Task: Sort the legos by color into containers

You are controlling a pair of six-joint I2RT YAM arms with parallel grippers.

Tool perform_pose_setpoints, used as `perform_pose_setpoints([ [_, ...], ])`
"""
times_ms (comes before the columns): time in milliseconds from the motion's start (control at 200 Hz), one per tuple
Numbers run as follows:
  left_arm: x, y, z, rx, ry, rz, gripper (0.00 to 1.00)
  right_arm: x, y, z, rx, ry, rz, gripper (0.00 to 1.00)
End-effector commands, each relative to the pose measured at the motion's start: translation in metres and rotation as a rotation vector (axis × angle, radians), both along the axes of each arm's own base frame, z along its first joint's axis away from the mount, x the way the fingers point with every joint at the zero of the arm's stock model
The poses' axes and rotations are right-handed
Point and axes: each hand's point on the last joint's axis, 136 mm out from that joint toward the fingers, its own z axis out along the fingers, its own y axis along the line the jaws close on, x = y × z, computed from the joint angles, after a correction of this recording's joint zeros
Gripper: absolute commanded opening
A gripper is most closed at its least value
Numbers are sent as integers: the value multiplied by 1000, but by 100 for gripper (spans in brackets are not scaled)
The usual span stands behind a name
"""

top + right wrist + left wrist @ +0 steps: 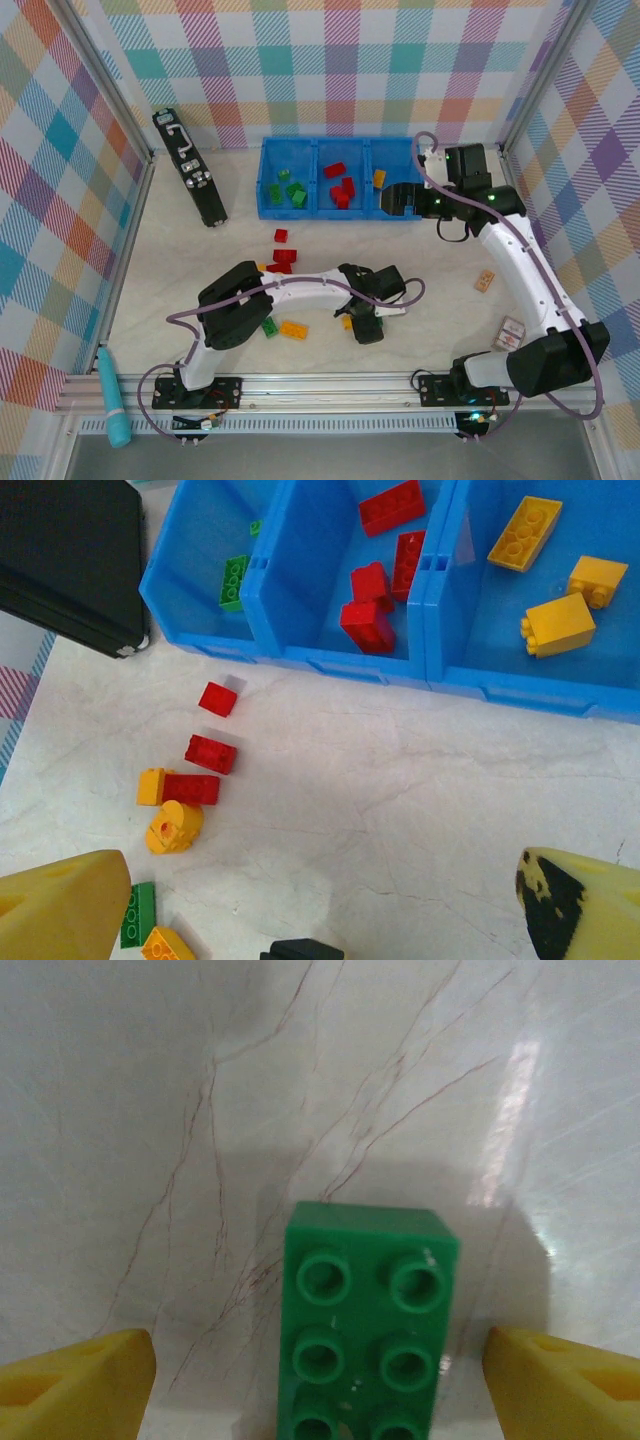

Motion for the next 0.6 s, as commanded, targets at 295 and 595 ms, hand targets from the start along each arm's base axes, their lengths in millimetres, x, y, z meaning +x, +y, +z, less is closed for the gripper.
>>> perform_pose_setpoints([
  [295,-6,3,-16,-20,104,69,53,5,0,7,1,-15,3,99],
  [595,-7,3,-12,-41,162,138,29,7,-1,3,-7,-8,-2,99],
])
